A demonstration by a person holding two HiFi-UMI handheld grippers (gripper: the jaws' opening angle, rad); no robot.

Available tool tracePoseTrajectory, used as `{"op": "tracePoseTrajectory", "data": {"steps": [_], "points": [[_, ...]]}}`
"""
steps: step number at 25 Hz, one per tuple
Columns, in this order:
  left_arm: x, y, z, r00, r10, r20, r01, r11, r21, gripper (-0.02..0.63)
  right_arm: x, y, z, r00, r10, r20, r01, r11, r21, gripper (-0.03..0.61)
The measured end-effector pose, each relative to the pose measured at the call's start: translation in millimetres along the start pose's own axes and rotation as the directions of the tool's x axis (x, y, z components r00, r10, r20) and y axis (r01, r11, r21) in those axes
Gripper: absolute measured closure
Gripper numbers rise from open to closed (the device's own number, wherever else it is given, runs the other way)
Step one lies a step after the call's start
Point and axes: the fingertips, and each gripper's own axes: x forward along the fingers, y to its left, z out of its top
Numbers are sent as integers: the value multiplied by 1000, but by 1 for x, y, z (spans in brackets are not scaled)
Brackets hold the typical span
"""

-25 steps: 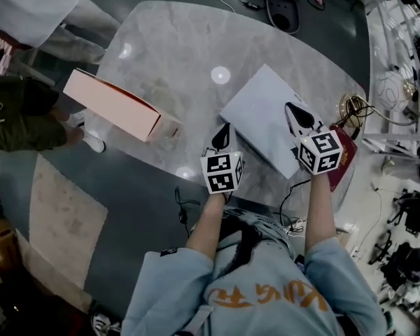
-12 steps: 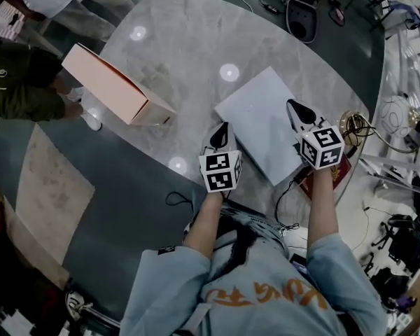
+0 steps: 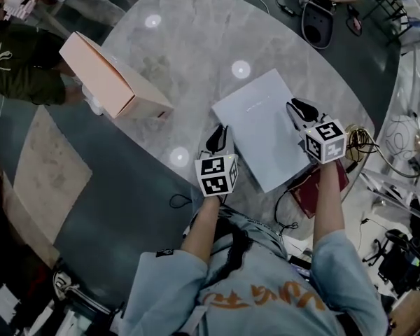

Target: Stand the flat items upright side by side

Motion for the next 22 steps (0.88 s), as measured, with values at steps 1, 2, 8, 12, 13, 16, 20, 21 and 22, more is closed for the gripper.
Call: {"op": "tracePoseTrajectory", "data": {"steps": [1,2,8,12,13,16,20,21,22], "points": [[0,0,-2,1000,3,-2,-3,1000,-7,530,4,-2,-3,1000,21,-8,-21,1000,3,495],[-1,0,-4,1000,5,-7,-5,1000,-16,511,8,-3,-6,999,40,-15,-40,999,7,481],[1,-9,-19,1000,-20,-21,18,997,-81,410,24,-18,-23,990,110,-85,-108,994,25,341],[0,-7,-23,1000,-8,-24,5,993,-119,369,34,-20,-35,975,179,-130,-174,983,51,262],[0,-6,-24,999,-8,-31,4,992,-124,335,38,-19,-39,969,202,-145,-195,979,60,231],[3,-6,-28,999,-8,-36,3,990,-142,314,46,-16,-45,955,250,-157,-239,967,87,207],[3,-8,-29,999,-16,-36,10,984,-178,321,50,-20,-48,945,289,-154,-271,954,125,170],[3,-11,-29,999,-31,-39,23,981,-194,312,51,-20,-48,942,300,-153,-281,950,135,164],[3,-14,-30,998,-51,-45,40,976,-214,301,52,-20,-48,938,312,-152,-291,946,145,160]]}}
